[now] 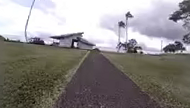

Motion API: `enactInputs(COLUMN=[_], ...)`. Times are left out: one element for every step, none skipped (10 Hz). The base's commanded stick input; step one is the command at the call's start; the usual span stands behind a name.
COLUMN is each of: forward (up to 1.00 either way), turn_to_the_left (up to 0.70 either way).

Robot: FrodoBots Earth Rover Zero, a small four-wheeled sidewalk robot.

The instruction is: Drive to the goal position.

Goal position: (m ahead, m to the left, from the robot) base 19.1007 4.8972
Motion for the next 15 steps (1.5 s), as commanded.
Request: enactInputs(forward=[0.70, 0.70, 0.70, 0.70, 0.70, 0.70, 0.70, 0.70, 0.70, 0.70, 0.70, 0.70, 0.70, 0.70, 0.70], turn_to_the_left=[0.00, 0.00, 0.00, 0.00, 0.00, 0.00, 0.00, 0.00, 0.00, 0.00, 0.00, 0.00, 0.00, 0.00, 0.00])
